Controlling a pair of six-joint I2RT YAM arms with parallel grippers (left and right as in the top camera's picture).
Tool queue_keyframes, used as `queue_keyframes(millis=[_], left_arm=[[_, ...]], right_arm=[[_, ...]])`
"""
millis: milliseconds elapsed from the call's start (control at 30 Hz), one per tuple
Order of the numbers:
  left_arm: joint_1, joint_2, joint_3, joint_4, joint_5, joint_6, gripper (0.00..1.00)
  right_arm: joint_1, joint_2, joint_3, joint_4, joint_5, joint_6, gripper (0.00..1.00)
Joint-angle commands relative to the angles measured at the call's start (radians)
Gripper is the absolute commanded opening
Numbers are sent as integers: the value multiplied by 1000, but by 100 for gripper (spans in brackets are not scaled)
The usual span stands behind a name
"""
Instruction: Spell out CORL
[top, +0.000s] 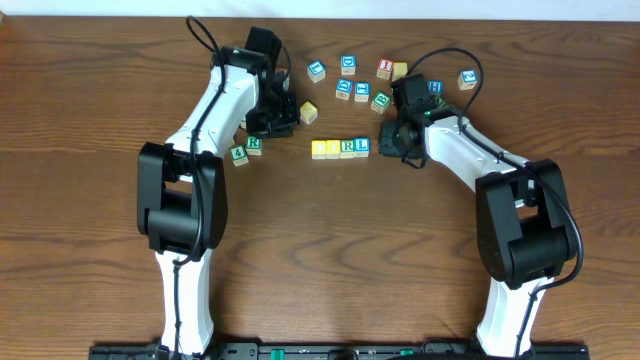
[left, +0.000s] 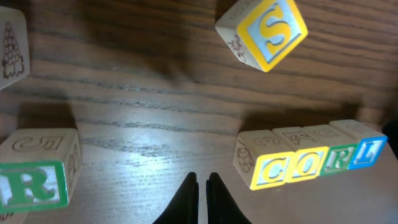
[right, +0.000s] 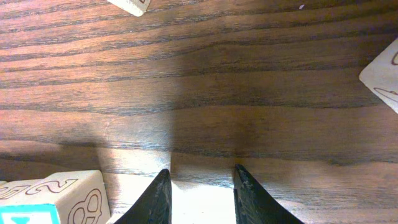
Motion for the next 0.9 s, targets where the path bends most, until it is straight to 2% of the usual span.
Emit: queue_keyframes(millis=[0, 267, 867], left_arm=[[3, 13, -22, 18, 13, 37, 7], [-7, 13, -63, 50, 58, 108, 7], [-32, 13, -94, 51, 121, 111, 7]], right_arm=[[0, -27, -8, -1, 9, 12, 27], [0, -27, -27, 22, 14, 12, 27], [0, -27, -27, 26, 24, 12, 28]])
